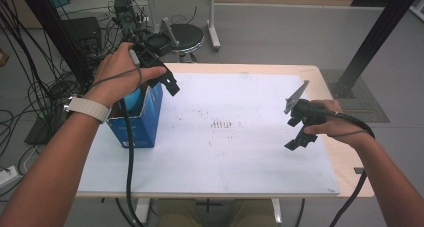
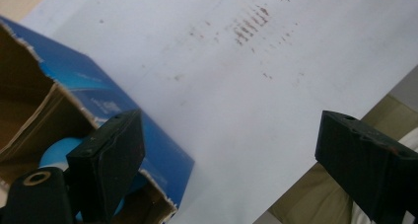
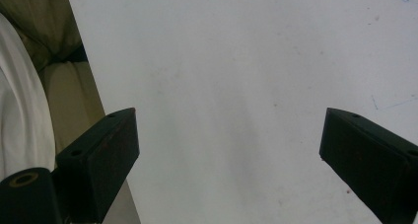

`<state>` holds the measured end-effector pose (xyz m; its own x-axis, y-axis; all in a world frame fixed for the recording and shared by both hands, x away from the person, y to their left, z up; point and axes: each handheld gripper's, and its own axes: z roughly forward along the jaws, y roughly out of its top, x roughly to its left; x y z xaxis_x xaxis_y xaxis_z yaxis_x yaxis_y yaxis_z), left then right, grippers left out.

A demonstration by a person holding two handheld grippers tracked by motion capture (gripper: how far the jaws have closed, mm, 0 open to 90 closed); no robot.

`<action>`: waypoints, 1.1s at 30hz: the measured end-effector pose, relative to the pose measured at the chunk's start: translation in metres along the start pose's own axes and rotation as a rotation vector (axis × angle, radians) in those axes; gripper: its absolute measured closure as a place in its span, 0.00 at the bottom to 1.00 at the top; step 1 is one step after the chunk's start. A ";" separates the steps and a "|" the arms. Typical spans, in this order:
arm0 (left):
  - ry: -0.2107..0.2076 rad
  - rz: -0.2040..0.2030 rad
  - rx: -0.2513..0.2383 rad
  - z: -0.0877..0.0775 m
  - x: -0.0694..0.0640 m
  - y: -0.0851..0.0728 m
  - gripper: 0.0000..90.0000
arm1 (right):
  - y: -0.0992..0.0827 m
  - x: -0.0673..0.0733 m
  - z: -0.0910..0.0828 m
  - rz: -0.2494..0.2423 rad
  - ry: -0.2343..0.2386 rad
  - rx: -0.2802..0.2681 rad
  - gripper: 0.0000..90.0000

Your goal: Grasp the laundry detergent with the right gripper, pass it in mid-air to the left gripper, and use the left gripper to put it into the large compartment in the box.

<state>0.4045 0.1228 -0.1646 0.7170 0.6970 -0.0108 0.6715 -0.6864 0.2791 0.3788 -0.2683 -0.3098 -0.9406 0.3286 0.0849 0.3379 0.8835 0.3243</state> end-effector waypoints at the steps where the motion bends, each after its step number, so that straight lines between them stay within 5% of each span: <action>1: 0.002 0.011 0.004 0.002 -0.001 0.001 0.14 | 0.000 0.000 0.000 0.003 0.001 0.001 0.09; 18: -0.062 0.184 0.062 0.043 -0.025 0.011 0.14 | -0.004 -0.004 0.003 0.034 0.009 -0.003 0.08; 33: -0.044 0.286 0.104 0.072 -0.034 0.009 0.13 | -0.002 -0.006 0.005 0.040 0.008 -0.008 0.08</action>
<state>0.3995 0.0776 -0.2303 0.8857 0.4642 0.0118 0.4551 -0.8728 0.1765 0.3837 -0.2705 -0.3154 -0.9268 0.3606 0.1054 0.3747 0.8671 0.3283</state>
